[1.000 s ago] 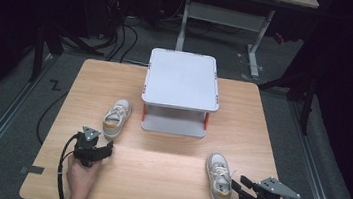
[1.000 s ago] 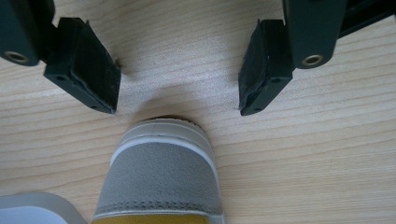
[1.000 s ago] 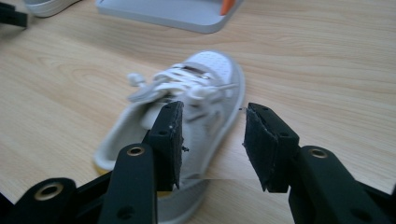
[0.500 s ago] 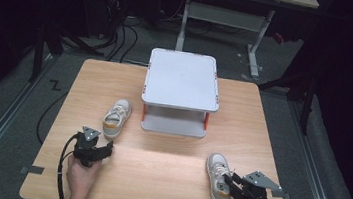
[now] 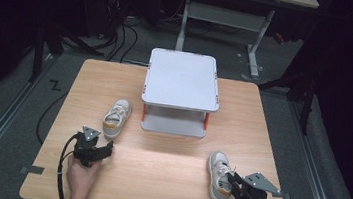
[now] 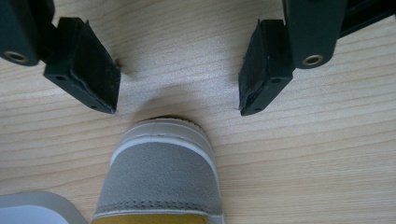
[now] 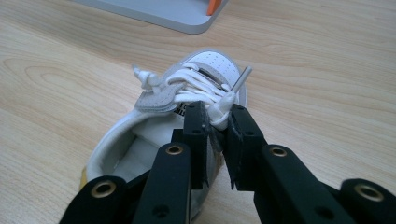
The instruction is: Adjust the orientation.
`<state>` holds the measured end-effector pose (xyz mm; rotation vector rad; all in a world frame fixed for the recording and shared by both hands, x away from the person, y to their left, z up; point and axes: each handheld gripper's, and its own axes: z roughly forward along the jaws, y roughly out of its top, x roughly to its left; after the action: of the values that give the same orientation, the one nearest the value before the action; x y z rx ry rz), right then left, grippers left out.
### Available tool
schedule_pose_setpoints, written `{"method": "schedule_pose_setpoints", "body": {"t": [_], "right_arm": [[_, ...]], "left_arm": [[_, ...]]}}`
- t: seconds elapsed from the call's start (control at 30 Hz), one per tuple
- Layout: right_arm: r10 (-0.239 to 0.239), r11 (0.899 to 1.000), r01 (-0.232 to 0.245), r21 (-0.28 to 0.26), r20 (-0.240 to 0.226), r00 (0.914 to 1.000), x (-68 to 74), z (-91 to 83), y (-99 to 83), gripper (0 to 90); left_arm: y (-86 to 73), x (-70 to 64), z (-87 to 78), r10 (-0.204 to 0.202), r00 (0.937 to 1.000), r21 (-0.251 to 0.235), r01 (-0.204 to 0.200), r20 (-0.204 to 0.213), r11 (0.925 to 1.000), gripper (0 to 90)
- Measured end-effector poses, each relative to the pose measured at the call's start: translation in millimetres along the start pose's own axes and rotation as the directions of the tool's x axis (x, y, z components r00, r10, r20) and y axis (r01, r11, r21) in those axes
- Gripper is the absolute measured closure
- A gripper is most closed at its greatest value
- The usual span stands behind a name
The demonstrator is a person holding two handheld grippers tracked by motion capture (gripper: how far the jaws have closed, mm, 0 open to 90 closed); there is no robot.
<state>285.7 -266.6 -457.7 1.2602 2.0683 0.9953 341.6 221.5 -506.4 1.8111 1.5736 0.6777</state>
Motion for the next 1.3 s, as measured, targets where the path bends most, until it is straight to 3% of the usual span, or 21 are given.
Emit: {"method": "schedule_pose_setpoints", "body": {"t": [0.17,0.37,0.43,0.53,0.57,0.8,1.07,1.13,1.17,1.27,1.3], "right_arm": [[-0.006,1.000,0.006,-0.013,-0.004,1.0000,0.9,-2.2,4.5,81.3],[-0.042,0.999,0.041,-0.032,-0.012,0.9991,11.7,0.5,18.7,81.3],[-0.080,0.996,0.079,-0.038,-0.021,0.9966,26.7,8.4,33.1,81.3],[-0.099,0.995,0.098,-0.035,-0.023,0.9948,36.4,15.3,41.5,81.2],[-0.123,0.992,0.122,-0.031,-0.025,0.9921,49.3,26.4,51.2,81.2],[-0.180,0.984,0.180,-0.016,-0.025,0.9833,83.8,56.8,67.4,81.2],[-0.193,0.981,0.192,0.013,0.025,0.9809,100.2,75.5,75.1,80.8],[-0.166,0.986,0.166,0.019,-0.018,0.9860,100.5,82.1,70.0,77.6],[-0.166,0.986,0.166,0.019,-0.018,0.9860,100.5,82.1,70.0,77.6],[-0.097,0.995,0.099,0.018,-0.091,0.9911,96.3,82.6,64.9,70.5],[-0.097,0.995,0.099,0.018,-0.091,0.9911,96.3,82.6,64.9,70.5]], "left_arm": [[0.0,-0.2,0.0,-0.001,1.0000,0.000,0.001,-0.001,1.0000,30.0],[0.0,-0.1,0.1,0.000,1.0000,0.000,0.000,-0.001,1.0000,30.0],[0.0,0.0,0.0,-0.002,1.0000,-0.001,0.002,0.000,1.0000,30.0],[-0.1,0.1,0.0,-0.003,1.0000,-0.001,0.003,0.000,1.0000,29.9],[-0.1,0.3,-0.1,-0.003,1.0000,-0.002,0.003,0.001,1.0000,29.8],[-0.1,0.8,-0.2,-0.003,1.0000,-0.002,0.003,0.004,1.0000,29.5],[-0.1,0.7,-0.2,-0.003,1.0000,-0.002,0.003,0.004,1.0000,29.4],[-0.1,0.7,-0.2,-0.003,1.0000,-0.002,0.003,0.004,1.0000,29.4],[-0.2,0.7,-0.2,-0.003,1.0000,-0.002,0.003,0.004,1.0000,29.4],[-0.2,0.1,-0.1,-0.002,1.0000,-0.002,0.002,0.001,1.0000,29.5],[-0.2,0.1,-0.1,-0.002,1.0000,-0.002,0.002,0.001,1.0000,29.5]]}}
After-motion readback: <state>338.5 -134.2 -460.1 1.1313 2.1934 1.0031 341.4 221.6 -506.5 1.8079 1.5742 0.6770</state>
